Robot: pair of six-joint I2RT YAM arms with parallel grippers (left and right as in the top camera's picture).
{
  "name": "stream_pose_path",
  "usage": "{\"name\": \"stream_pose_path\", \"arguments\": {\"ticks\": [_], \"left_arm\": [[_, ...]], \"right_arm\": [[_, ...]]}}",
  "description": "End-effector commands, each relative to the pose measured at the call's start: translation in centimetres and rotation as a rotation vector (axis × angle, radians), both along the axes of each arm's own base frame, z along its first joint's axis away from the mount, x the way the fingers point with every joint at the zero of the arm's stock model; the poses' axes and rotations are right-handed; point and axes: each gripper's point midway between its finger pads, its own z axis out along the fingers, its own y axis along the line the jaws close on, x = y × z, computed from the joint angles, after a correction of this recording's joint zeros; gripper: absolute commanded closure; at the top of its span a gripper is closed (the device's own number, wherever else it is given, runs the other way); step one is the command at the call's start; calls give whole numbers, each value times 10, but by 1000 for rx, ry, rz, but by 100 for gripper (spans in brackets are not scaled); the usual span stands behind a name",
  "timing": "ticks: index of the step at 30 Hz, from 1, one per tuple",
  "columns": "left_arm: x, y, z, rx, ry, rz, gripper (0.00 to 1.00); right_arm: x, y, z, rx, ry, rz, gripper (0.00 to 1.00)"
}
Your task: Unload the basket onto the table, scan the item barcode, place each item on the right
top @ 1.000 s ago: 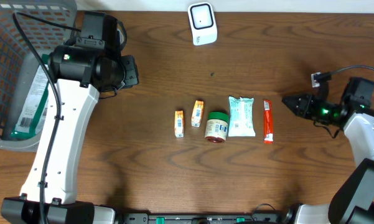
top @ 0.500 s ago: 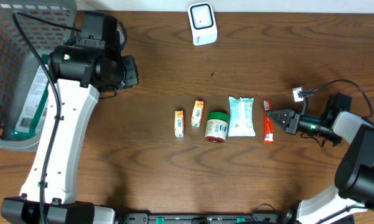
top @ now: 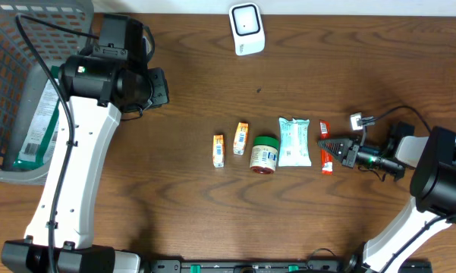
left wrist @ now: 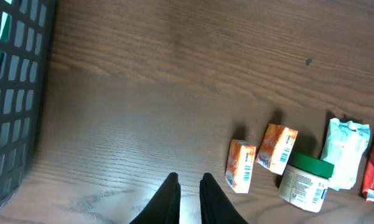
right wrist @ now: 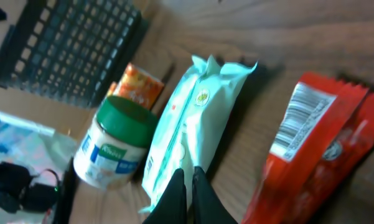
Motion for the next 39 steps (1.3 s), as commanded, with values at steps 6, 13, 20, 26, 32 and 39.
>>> {"name": "stream_pose_path", "arguments": {"ticks": [6, 13, 20, 26, 32, 39], "left_arm": [[-1, 3, -5, 18, 15, -2, 86], [-1, 3, -5, 18, 14, -2, 86], [-1, 3, -5, 18, 15, -2, 86], [-3, 3, -6, 20, 21, -2, 86], [-3, 6, -6, 33, 20, 4, 86], [-3, 6, -6, 33, 19, 4, 87]], "right_arm": [[-6, -17, -76, -188, 469, -153, 94], [-1, -21, -30, -277, 357, -100, 98], [-6, -17, -1, -289, 272, -61, 99], [-17, -13, -10, -307, 247, -27, 99], [-21, -17, -23, -353, 246, -41, 99], [-14, -37, -40, -432, 392, -187, 99]]}}
